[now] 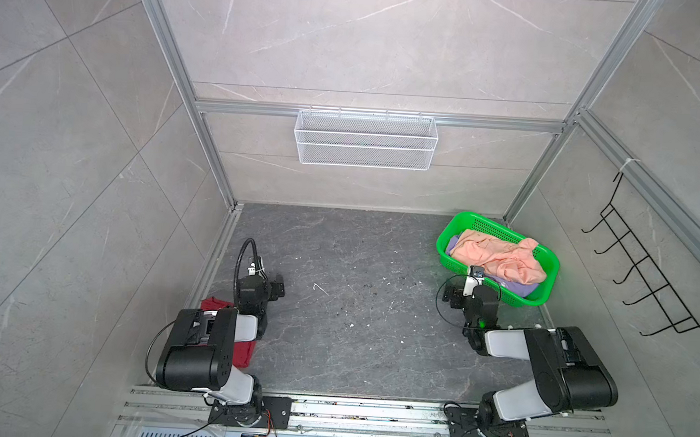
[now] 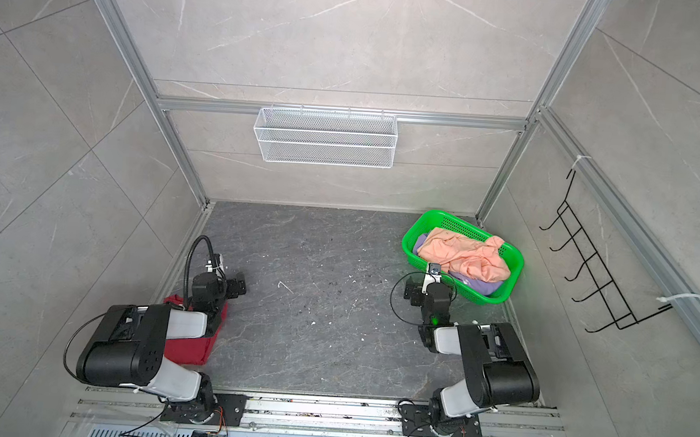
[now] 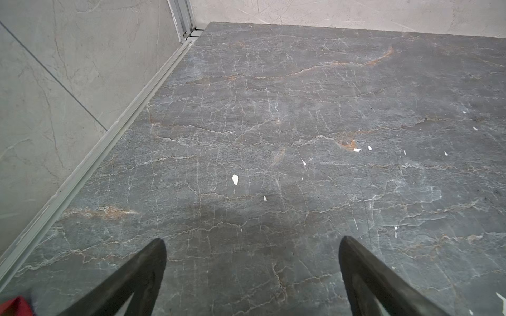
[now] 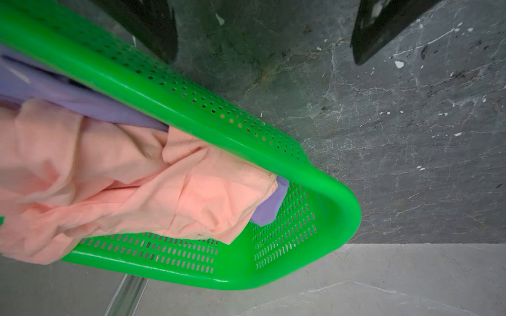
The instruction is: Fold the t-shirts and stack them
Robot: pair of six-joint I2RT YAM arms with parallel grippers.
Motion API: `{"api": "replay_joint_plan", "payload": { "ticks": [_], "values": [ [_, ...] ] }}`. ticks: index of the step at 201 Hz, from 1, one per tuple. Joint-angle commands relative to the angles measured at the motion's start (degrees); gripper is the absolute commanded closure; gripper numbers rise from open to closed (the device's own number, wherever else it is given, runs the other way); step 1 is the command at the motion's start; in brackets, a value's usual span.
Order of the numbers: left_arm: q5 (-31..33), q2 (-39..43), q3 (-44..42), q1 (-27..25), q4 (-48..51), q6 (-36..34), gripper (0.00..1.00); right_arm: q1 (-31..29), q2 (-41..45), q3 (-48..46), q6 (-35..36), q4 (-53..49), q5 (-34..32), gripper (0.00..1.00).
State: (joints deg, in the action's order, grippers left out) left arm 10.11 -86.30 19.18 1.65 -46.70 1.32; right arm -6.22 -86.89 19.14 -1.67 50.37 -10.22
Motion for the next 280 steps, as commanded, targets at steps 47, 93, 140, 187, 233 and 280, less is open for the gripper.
{"api": "replay_joint_plan", "payload": {
  "ticks": [47,93,140,187,233,280],
  "values": [
    [-0.2,0.3,1.1,0.3,-2.5,0.5,0.0,-0.3,0.1,0.9,0.4,0.8,-0.3,0.0],
    [-0.1,0.3,1.1,0.4,-2.5,0.5,0.0,-0.2,0.1,0.9,0.4,0.8,-0.3,0.0],
    [-0.1,0.3,1.1,0.3,-2.5,0.5,0.0,-0.2,0.1,0.9,0.4,0.8,-0.3,0.01],
    [0.0,0.3,1.1,0.4,-2.5,0.5,0.0,-0.2,0.2,0.9,0.4,0.8,-0.3,0.0],
    [-0.2,0.3,1.1,0.4,-2.5,0.5,0.0,-0.2,0.2,0.9,0.4,0.8,-0.3,0.01],
    [-0.1,0.3,0.9,0.4,-2.7,0.5,0.0,-0.3,0.8,1.8,1.4,-1.2,1.9,0.0]
  ]
}}
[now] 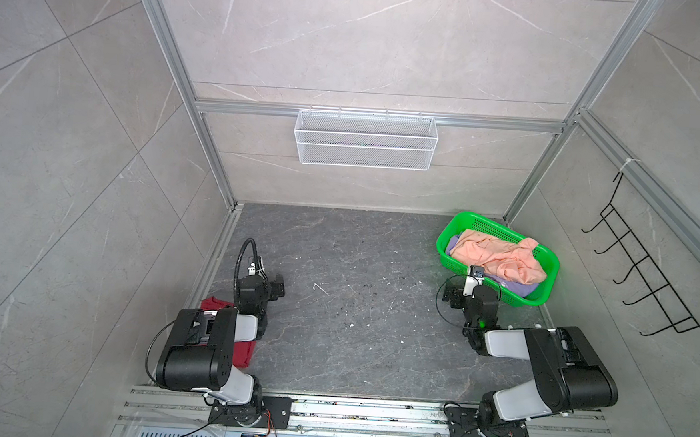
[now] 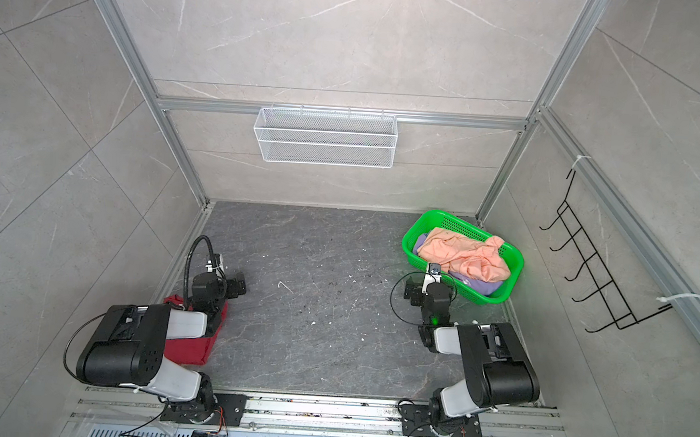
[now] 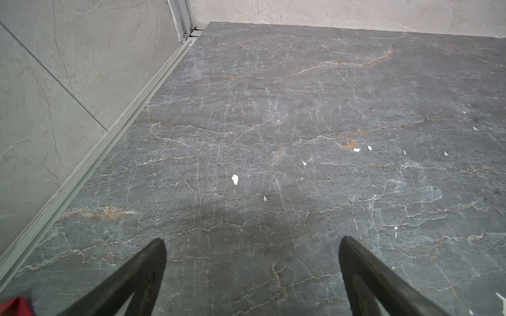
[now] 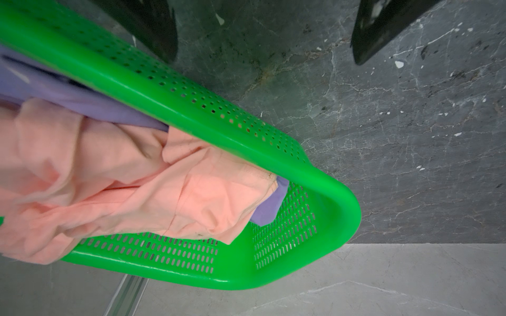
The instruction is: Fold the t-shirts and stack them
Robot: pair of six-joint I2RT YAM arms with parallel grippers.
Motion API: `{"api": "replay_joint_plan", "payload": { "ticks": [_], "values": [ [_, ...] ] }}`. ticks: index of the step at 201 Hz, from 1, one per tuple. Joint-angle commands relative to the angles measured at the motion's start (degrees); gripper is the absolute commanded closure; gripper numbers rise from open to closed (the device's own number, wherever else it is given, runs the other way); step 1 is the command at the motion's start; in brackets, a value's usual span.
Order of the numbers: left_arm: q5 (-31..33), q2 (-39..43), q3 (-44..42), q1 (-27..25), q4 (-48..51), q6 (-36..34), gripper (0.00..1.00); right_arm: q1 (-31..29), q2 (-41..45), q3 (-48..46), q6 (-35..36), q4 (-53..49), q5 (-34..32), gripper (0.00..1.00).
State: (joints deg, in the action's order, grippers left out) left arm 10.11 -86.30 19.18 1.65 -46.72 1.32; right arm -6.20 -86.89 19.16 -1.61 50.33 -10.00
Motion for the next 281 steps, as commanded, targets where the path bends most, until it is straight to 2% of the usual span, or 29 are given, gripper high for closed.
{"api": "replay_joint_plan", "payload": {
  "ticks": [1,15,37,47,68,83,95,111,127,140,164,188,205,214,226,239,250,261,281],
  "values": [
    [-0.1,0.3,0.9,0.3,-2.7,0.5,0.0,-0.3,0.9,1.8,1.4,-1.2,1.8,0.0],
    [-0.9,1.5,1.5,0.3,-1.8,-0.2,0.0,-0.3,3.0,1.9,1.5,-2.9,1.8,0.0],
    [-2.9,9.0,4.6,-0.2,10.1,-1.5,0.0,-1.3,11.8,2.8,2.9,-11.5,2.4,0.01],
    [-3.3,13.7,6.2,-0.9,16.0,-1.3,0.0,-1.5,16.9,4.8,2.2,-18.8,4.6,0.01],
    [-7.0,22.5,12.5,-1.7,30.7,8.2,0.0,-1.9,24.1,13.5,-3.5,-38.2,12.2,0.0],
    [-9.9,25.9,16.2,-4.4,36.7,14.0,0.0,-3.4,25.9,17.9,-7.9,-44.7,19.3,0.0],
    [-11.2,27.5,18.4,-7.6,38.4,18.0,0.0,-5.7,26.3,21.3,-12.4,-49.5,20.8,0.0],
    [-15.8,28.3,20.8,-11.2,38.9,26.0,0.0,-9.5,26.2,23.0,-19.7,-50.4,25.0,0.0],
    [-19.0,27.2,22.2,-15.2,37.4,34.8,0.0,-14.8,25.5,22.2,-28.9,-47.3,26.4,0.01],
    [-18.3,25.7,23.0,-20.2,36.2,39.1,0.0,-19.2,24.4,21.0,-35.4,-44.7,25.4,0.0],
    [-16.7,22.0,23.8,-29.0,33.1,44.8,0.0,-25.6,22.7,22.2,-40.2,-43.9,23.8,0.0],
    [-17.7,18.7,24.1,-34.0,27.6,47.1,0.0,-29.5,22.4,21.0,-44.4,-38.4,22.7,0.0],
    [-19.3,17.9,24.6,-35.0,24.8,44.6,0.0,-30.3,22.6,20.5,-43.5,-35.2,23.1,0.0],
    [-20.2,17.2,23.7,-35.0,20.8,45.6,0.0,-30.2,21.7,21.2,-44.2,-34.4,23.8,0.0],
    [-20.9,15.9,22.7,-35.0,17.1,47.3,0.0,-30.3,20.0,25.5,-43.9,-43.4,22.8,0.01],
    [-20.9,15.0,23.3,-34.9,18.0,47.3,0.0,-30.2,18.3,30.1,-43.5,-52.0,20.4,0.0],
    [-21.7,14.0,24.8,-34.9,19.9,45.7,0.0,-29.6,16.9,32.6,-43.7,-57.9,15.9,0.01],
    [-22.4,12.9,26.7,-34.6,21.6,43.6,0.0,-27.9,16.2,33.1,-42.3,-59.4,12.2,0.0],
    [-18.5,11.1,31.0,-34.6,27.3,39.0,0.0,-24.0,16.0,33.8,-38.1,-60.6,0.6,0.0]
  ]
}}
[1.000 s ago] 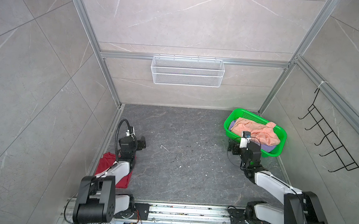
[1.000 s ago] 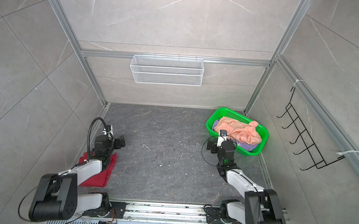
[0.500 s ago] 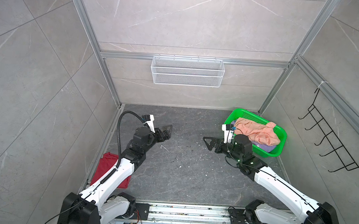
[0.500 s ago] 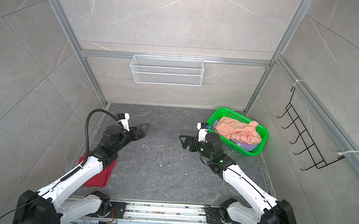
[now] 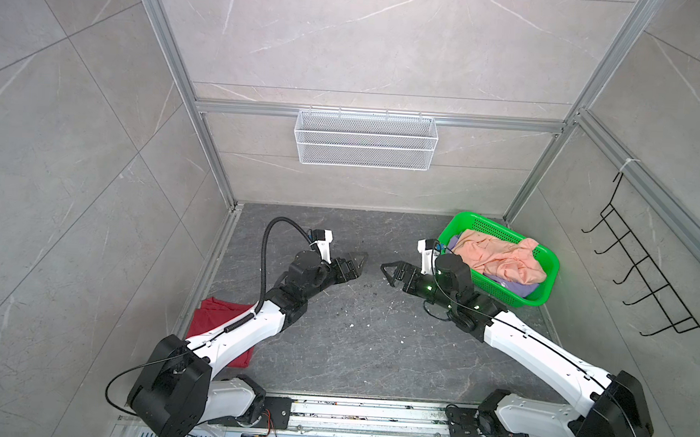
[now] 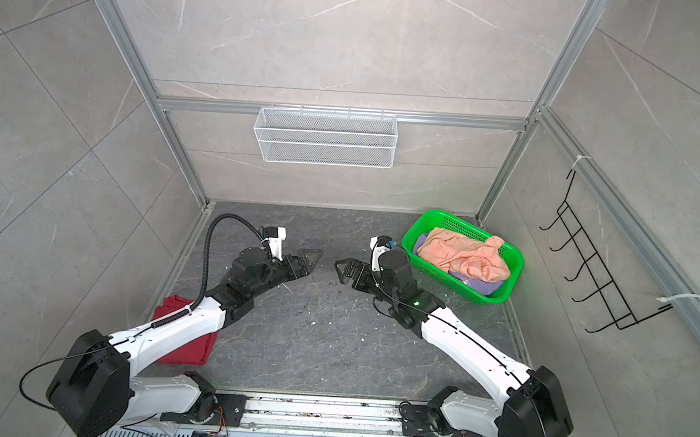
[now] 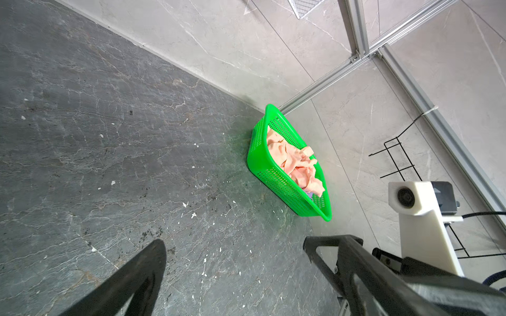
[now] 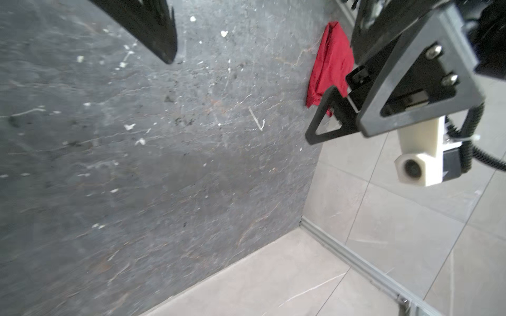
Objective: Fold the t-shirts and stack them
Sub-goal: 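Grasp the pink t-shirt in the basket with right gripper while left arm advances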
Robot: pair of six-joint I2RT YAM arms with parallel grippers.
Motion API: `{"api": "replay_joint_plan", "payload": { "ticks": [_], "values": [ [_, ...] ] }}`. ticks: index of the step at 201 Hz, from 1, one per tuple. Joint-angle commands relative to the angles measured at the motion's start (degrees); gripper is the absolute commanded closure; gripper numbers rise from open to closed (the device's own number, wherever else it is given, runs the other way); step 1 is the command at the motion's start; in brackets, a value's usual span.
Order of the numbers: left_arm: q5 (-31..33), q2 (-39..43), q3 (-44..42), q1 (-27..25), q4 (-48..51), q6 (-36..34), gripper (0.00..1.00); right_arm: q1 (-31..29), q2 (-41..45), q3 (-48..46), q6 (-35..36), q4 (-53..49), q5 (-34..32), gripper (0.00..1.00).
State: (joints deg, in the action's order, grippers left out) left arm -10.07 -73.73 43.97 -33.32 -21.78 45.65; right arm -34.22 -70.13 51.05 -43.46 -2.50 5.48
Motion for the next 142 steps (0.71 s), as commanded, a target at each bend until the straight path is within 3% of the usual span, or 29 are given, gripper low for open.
{"api": "replay_joint_plan", "payload": {
  "ticks": [1,15,34,47,65,97,142],
  "values": [
    [2.0,-1.6,6.3,0.4,2.7,-5.6,0.0,4.3,-0.8,2.0,3.9,-7.9,-15.3,0.0],
    [4.0,-3.2,8.7,0.4,4.5,-9.0,0.0,8.9,-2.6,4.9,7.2,-11.0,-22.2,0.0],
    [2.7,-6.2,13.0,0.4,7.7,-13.1,0.01,13.3,-7.0,10.3,12.2,-15.9,-36.6,0.0],
    [0.3,-9.0,15.9,0.3,9.9,-14.4,0.02,17.1,-10.1,13.2,15.0,-17.5,-40.1,0.0],
    [-5.6,-13.6,19.8,-0.1,10.2,-15.8,0.03,23.0,-14.5,15.9,18.1,-17.5,-39.9,0.0],
    [-13.2,-22.3,27.4,-3.4,11.7,-19.4,0.02,32.2,-20.6,19.6,20.9,-19.1,-34.0,0.01],
    [-12.3,-30.7,37.7,-10.8,22.0,-27.5,0.02,40.1,-25.7,21.8,21.3,-22.4,-29.1,0.03]
  ]
}}
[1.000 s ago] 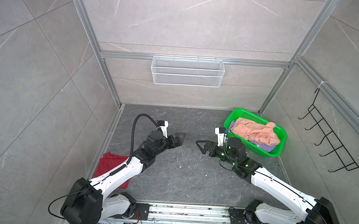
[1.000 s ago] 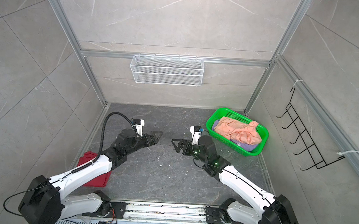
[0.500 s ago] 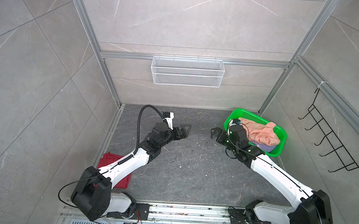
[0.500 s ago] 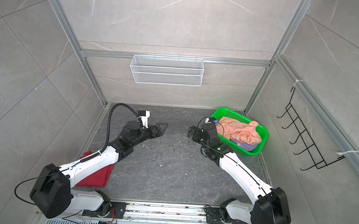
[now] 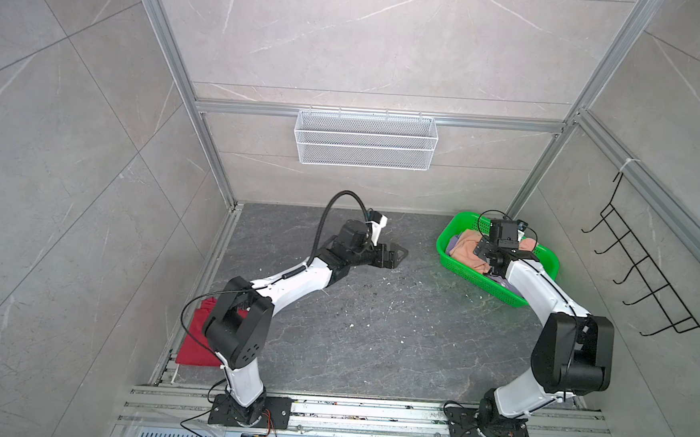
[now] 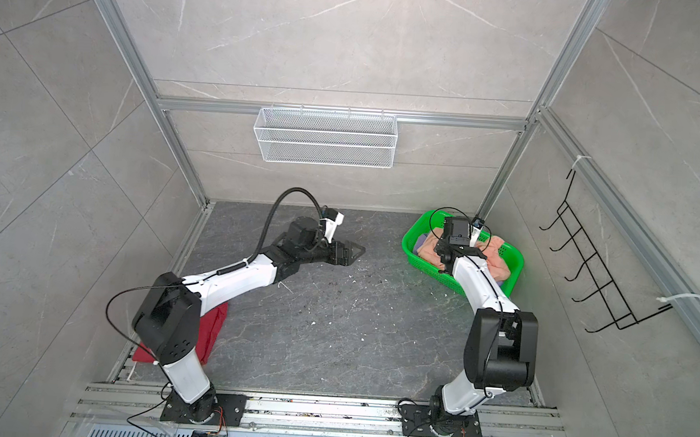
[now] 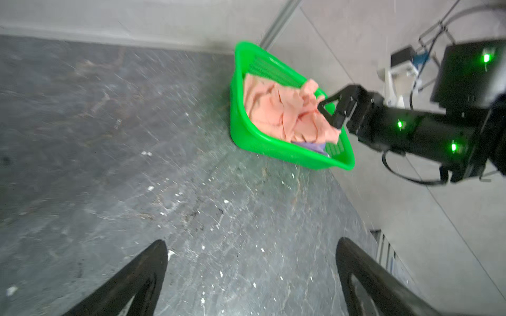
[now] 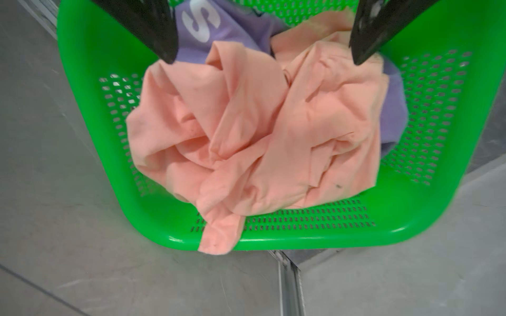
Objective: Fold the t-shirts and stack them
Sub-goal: 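Grasp the pink t-shirt in the basket with right gripper while left arm advances, then lift the pink t-shirt out of the basket and drop it on the table center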
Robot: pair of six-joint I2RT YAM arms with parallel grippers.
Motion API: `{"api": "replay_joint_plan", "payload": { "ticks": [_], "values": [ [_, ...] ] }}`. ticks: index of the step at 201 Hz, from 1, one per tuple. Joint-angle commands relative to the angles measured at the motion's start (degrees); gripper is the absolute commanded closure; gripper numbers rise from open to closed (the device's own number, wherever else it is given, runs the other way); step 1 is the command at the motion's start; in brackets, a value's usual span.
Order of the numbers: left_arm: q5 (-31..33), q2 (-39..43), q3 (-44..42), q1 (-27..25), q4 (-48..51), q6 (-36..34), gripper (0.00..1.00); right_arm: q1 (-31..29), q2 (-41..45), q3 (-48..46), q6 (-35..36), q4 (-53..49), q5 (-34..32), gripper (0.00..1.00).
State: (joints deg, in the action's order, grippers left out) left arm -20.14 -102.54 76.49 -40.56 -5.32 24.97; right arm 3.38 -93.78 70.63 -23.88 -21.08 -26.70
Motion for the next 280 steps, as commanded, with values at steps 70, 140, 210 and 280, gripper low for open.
{"api": "replay_joint_plan", "payload": {
  "ticks": [70,140,210,280],
  "values": [
    [0.4,-2.0,5.4,-6.1,6.0,-7.6,0.02,6.7,-8.6,2.8,1.0,-1.7,13.7,0.33],
    [1.6,-0.2,3.2,-6.1,4.2,-7.5,0.02,6.8,2.7,4.1,0.1,-2.1,15.8,0.96],
    [5.4,5.0,-0.7,-5.0,-2.7,-6.9,0.02,-4.8,19.1,18.3,5.6,1.0,32.2,0.99],
    [19.3,29.0,-17.0,1.5,-6.1,-10.0,0.01,-19.5,18.0,25.4,-1.3,6.3,47.9,0.97]
  ]
}}
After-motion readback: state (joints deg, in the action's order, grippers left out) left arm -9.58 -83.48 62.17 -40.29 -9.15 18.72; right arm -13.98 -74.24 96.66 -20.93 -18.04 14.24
